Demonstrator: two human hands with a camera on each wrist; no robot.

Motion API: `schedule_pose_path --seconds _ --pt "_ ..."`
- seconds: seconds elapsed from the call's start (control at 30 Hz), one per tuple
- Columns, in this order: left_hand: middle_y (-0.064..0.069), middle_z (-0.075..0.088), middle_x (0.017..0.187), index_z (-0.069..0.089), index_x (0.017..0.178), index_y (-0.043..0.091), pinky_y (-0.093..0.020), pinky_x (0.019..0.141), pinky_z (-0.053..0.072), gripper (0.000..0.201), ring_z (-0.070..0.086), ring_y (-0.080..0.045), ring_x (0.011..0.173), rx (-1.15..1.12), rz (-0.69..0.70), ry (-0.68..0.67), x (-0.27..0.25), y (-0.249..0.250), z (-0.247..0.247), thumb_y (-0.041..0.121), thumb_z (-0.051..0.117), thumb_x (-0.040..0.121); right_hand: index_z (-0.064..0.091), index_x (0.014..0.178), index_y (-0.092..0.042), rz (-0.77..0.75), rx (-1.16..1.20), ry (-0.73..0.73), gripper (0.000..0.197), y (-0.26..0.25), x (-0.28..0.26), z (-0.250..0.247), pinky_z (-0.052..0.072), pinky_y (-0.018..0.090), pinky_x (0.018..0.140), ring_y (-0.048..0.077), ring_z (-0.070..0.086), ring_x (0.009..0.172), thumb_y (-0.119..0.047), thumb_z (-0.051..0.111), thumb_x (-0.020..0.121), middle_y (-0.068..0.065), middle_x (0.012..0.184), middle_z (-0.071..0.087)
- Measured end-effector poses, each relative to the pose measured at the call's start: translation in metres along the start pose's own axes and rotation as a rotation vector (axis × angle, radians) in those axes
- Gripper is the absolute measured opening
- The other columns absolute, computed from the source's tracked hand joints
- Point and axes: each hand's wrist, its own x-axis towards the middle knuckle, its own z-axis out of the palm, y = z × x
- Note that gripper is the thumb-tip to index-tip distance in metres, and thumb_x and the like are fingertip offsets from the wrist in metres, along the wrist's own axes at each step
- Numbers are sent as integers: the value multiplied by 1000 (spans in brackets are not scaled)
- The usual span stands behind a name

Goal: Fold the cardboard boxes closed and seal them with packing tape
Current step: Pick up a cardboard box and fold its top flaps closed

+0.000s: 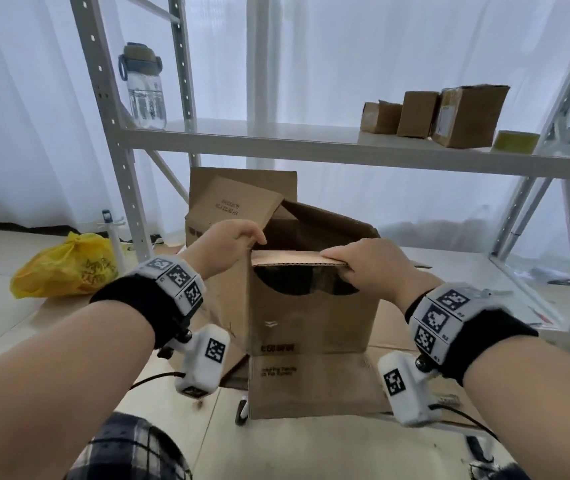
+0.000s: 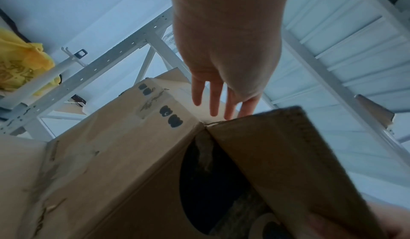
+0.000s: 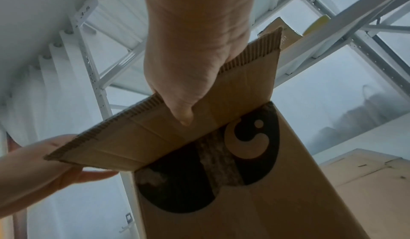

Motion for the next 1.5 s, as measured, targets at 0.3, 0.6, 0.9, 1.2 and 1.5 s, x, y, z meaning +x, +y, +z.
schedule_pose_path --seconds 0.3,0.6,0.9,1.2,1.5 --pt "-9 -11 159 -5 150 37 -50 116 8 102 -3 -34 146 135 -339 -191 19 9 27 75 52 75 60 123 -28 136 530 203 50 9 -11 0 50 34 85 10 60 90 -61 41 91 -10 100 65" --pt "-5 -27 155 -27 144 36 -51 116 3 122 -15 -33 144 208 -388 -328 -2 6 28 75 60 68 44 139 -12 466 135 -152 54 34 26 -7 36 34 100 29 42 129 -37 56 93 12 142 46" --pt "-10 -9 158 -29 142 39 -27 82 50 123 48 -29 122 48 -543 -378 -14 20 5 67 65 70 59 111 -11 436 57 61 21 21 22 -11 38 31 77 30 56 103 -17 44 98 11 112 61" --pt "-19 54 124 -17 150 20 -33 83 45 82 57 -28 94 197 -435 -157 -20 24 27 28 45 97 60 105 -8 447 171 204 20 28 -12 -14 41 32 74 31 57 92 -20 46 97 13 97 63" --pt "-10 47 139 14 150 38 -26 92 34 60 50 -23 117 262 -134 -408 -40 34 -3 40 43 99 61 106 -2 639 184 249 31 28 -17 -24 44 35 76 31 59 90 -23 38 100 16 99 64"
